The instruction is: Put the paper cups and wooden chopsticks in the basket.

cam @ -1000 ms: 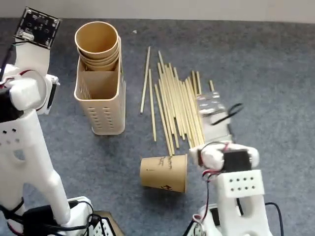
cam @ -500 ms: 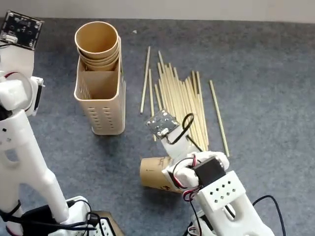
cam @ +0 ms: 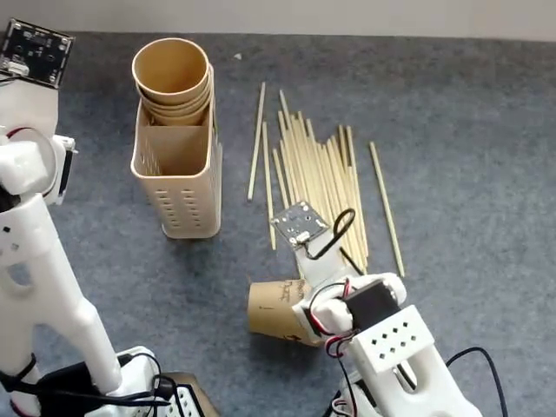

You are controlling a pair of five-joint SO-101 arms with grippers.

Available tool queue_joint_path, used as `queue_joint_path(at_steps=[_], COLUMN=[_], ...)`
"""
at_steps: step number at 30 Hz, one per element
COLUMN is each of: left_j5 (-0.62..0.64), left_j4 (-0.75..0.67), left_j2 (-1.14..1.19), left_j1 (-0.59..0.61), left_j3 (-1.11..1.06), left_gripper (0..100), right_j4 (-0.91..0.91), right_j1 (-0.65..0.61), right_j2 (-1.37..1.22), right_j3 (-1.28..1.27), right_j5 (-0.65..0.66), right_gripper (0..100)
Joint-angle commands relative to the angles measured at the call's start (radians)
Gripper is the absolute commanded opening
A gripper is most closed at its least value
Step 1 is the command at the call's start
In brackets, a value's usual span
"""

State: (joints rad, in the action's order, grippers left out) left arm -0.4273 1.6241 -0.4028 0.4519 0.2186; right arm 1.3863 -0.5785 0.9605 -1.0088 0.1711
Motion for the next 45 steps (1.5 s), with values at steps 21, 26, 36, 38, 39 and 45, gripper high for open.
queue_joint_path(at_steps=[21, 26, 36, 38, 39, 45], left_j5=[-0.012, -0.009, -0.008, -0.012, -0.012, -0.014], left_j4=[-0.060, -0.109, -0.169, -0.172, -0.175, -0.198], left_j2=[-0.027, -0.027, -0.022, -0.025, -0.027, -0.028], left_j1=[0.013, 0.013, 0.054, 0.065, 0.085, 0.122], left_j3=[-0.114, -0.202, -0.234, -0.245, -0.259, -0.297], left_gripper=[11, 11, 11, 11, 11, 11], right_j4=[0.056, 0.114, 0.093, 0.044, 0.033, 0.094], right_j1=[0.269, 0.297, 0.343, 0.369, 0.378, 0.374], right_j2=[-0.116, -0.375, -0.651, -0.651, -0.651, -0.651], right_j3=[0.928, 1.282, 0.760, 0.641, 0.615, 0.585], right_j5=[0.272, 0.272, 0.058, 0.041, 0.041, 0.023], right_gripper=[0.5, 0.5, 5.0, 11.6, 15.4, 25.9])
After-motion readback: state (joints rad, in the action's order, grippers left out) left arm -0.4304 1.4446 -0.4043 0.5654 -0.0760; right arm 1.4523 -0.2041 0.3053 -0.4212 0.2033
